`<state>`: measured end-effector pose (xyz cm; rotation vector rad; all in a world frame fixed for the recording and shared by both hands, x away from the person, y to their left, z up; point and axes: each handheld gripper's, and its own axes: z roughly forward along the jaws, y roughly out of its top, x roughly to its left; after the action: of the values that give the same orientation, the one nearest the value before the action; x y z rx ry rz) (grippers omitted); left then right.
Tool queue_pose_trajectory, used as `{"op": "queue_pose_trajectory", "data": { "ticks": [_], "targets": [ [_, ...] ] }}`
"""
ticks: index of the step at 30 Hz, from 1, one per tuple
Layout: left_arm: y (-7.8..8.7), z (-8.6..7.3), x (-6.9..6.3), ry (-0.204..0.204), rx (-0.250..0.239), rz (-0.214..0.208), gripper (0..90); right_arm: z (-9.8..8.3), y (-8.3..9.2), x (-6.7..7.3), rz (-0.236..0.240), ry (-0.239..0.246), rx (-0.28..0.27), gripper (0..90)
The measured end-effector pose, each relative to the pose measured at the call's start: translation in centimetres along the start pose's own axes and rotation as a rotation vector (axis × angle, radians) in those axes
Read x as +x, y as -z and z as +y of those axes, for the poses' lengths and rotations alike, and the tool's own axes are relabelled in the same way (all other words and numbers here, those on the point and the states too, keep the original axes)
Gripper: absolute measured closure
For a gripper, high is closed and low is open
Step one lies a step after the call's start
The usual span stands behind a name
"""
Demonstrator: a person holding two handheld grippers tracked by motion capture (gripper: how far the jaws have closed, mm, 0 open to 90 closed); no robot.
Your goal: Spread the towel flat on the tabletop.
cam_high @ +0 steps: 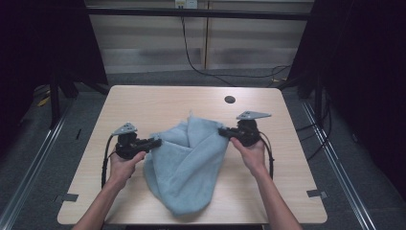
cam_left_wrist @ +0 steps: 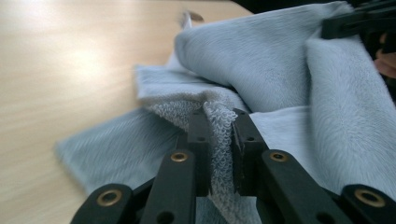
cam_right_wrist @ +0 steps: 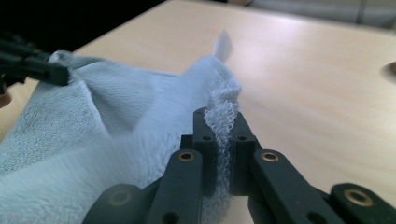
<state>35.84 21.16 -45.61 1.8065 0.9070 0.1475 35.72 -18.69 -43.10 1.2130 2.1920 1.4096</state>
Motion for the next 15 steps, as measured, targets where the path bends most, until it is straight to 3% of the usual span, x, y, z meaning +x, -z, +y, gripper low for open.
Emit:
{"op": "queue_pose_trajectory", "data": {
  "ticks": [3,4,7,10,11,12,15],
  "targets": [
    [1.4,0.7,0.3,0.013,-0.05,0.015,80.9,1.1,2.4,-1.0,-0.053,-0.006,-0.055,85.8],
    [1.7,1.0,0.3,-0.004,-0.054,0.021,80.9,1.5,3.2,-1.3,-0.068,-0.011,-0.072,85.8],
    [2.5,2.5,-0.4,-0.011,-0.103,-0.004,81.0,2.7,4.7,-1.7,-0.081,-0.002,-0.101,85.8],
    [3.7,5.0,-1.6,-0.065,-0.141,0.011,81.2,4.2,5.6,-1.2,-0.125,0.036,-0.118,85.8],
    [4.0,5.7,-1.9,-0.064,-0.161,0.012,81.2,4.8,5.9,-1.2,-0.131,0.044,-0.126,85.8],
    [4.8,7.4,-2.3,-0.085,-0.193,0.015,81.3,5.3,6.2,-1.1,-0.13,0.048,-0.137,85.8],
    [5.8,9.8,-3.1,-0.105,-0.238,0.031,81.4,8.3,7.5,-0.7,-0.142,0.072,-0.203,85.8]
  ]
}}
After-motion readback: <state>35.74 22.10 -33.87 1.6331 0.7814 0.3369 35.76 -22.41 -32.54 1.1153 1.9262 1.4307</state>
